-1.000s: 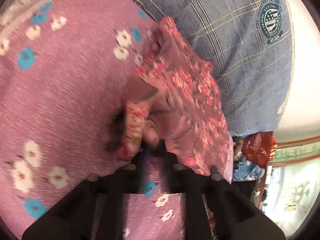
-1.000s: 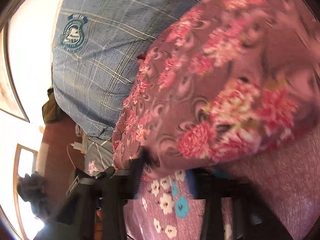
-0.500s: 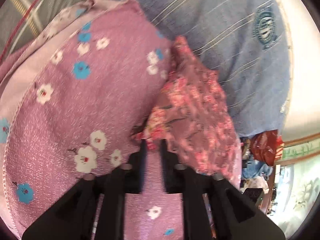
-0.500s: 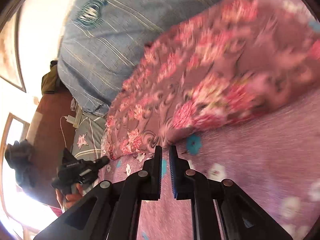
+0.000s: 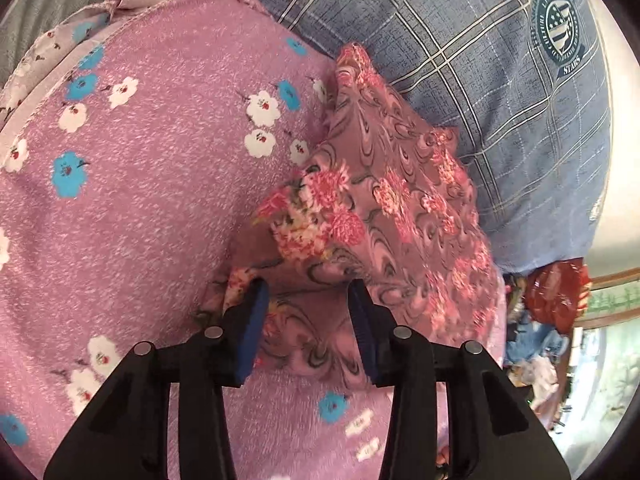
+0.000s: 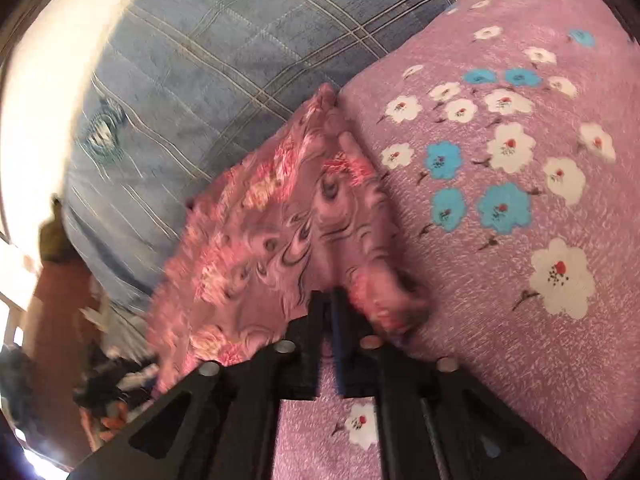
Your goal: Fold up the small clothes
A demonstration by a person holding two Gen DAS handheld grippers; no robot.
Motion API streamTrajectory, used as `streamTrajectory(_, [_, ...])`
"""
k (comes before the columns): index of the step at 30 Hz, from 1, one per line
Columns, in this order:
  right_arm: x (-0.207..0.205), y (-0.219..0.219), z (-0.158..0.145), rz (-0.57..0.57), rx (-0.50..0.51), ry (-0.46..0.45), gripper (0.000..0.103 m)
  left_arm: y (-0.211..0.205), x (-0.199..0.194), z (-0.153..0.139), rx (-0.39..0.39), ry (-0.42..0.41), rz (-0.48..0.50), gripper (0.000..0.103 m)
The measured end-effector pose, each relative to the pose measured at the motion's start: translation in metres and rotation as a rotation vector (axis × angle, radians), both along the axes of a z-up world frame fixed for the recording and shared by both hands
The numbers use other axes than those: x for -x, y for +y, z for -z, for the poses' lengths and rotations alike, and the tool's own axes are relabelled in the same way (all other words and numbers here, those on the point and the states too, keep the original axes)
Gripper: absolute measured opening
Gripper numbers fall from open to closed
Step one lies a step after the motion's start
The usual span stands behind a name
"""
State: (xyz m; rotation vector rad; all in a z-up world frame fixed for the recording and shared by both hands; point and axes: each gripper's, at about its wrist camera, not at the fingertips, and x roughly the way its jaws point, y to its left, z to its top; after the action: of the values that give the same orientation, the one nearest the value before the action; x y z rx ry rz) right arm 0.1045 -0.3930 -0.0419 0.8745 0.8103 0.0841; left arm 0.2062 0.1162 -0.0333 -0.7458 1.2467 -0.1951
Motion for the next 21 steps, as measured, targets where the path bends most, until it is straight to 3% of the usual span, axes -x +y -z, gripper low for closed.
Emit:
streamTrajectory(1, [0.0, 0.0, -0.003, 0.008, -0.007, 0.007, 0.006, 0.007, 0.001, -0.001, 0.031, 0.009, 0.006, 0.039])
streamTrajectory(3, [0.002, 0.008, -0.018, 0.016, 0.072, -0.014, 0.013, 0.019, 0.003, -0.008, 0.072, 0.003, 0.012, 0.04])
streamTrajectory(6, [-0.004, 0.044, -0.043, -0.09, 0.177, -0.09, 0.022, 0.031, -0.001, -0.022, 0.071, -0.016, 0.005, 0.051])
streamTrajectory(8, [-0.016, 0.087, -0.052, -0.219, 0.248, -0.115, 0.042, 0.034, -0.007, -0.024, 0.056, -0.01, -0.012, 0.055])
streamTrajectory(15, [-0.025, 0.256, -0.055, -0.67, 0.591, -0.2, 0.049, 0.059, -0.032, -0.024, 0.025, 0.06, 0.014, 0.055])
streamTrajectory(19, [-0.01, 0.339, -0.048, -0.852, 0.845, -0.302, 0.071, 0.07, -0.04, -0.028, -0.014, 0.066, 0.022, 0.058])
streamTrajectory(21, [-0.004, 0.373, -0.039, -0.909, 1.006, -0.337, 0.073, 0.072, -0.044, -0.03, -0.025, 0.068, 0.025, 0.059])
